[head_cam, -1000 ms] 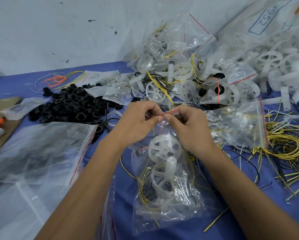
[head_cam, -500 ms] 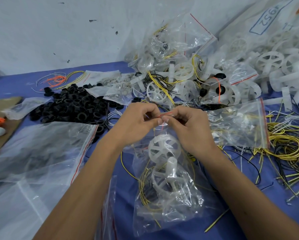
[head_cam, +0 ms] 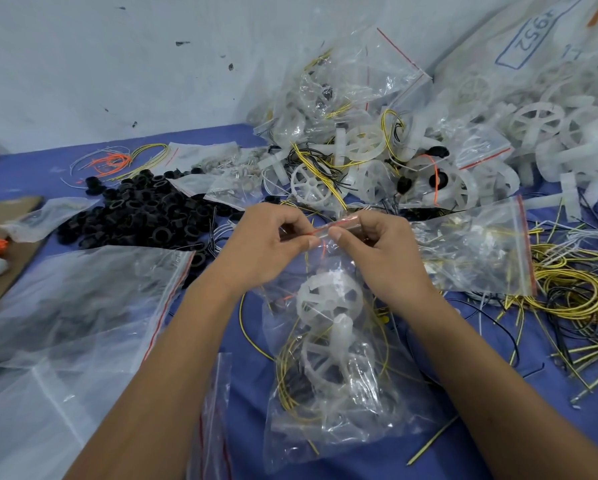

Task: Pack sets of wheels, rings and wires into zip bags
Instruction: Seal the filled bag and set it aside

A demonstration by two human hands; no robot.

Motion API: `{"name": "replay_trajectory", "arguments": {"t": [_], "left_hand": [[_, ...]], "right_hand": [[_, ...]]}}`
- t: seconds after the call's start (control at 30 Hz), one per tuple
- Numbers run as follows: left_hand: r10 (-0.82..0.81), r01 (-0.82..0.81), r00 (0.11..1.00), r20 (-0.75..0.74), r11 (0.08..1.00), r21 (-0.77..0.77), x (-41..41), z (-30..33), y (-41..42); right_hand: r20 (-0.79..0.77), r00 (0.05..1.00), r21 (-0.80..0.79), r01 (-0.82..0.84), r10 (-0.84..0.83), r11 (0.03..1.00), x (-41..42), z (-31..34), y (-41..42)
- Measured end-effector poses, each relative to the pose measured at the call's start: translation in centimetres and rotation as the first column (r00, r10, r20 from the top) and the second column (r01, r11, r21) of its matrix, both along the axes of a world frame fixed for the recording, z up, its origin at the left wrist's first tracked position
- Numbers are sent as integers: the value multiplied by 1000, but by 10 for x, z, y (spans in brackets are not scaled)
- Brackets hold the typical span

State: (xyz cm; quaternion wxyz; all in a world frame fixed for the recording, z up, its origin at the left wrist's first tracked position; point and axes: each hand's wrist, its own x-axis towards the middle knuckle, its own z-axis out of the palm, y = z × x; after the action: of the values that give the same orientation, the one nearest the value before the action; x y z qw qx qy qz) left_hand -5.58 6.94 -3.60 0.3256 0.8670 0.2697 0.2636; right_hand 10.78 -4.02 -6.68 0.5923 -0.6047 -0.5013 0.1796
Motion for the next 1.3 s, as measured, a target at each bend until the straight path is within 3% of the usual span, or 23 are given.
{"name": "replay_trajectory", "arguments": {"t": [0.17, 0.43, 0.7, 0.97, 1.3], "left_hand": [[5, -4, 1000, 26, 998, -56, -1, -3, 2], [-20, 21, 1000, -5, 999, 30, 4, -5, -5], [6, -6, 1000, -3, 1000, -13, 0, -3, 1], [-15, 21, 997, -79, 997, 77, 4, -2, -5], [-59, 66, 997, -49, 988, 140, 6, -4, -8]], "right_hand": [[8, 999, 4, 34, -34, 999, -1, 2, 0], [85, 995, -98, -36, 44, 995, 3, 4, -2], [102, 994, -58, -25, 31, 998, 3, 8, -6], [130, 990, -82, -49, 59, 995, 0, 8, -7], [154, 985, -96, -66, 80, 993, 1, 7, -6]]}}
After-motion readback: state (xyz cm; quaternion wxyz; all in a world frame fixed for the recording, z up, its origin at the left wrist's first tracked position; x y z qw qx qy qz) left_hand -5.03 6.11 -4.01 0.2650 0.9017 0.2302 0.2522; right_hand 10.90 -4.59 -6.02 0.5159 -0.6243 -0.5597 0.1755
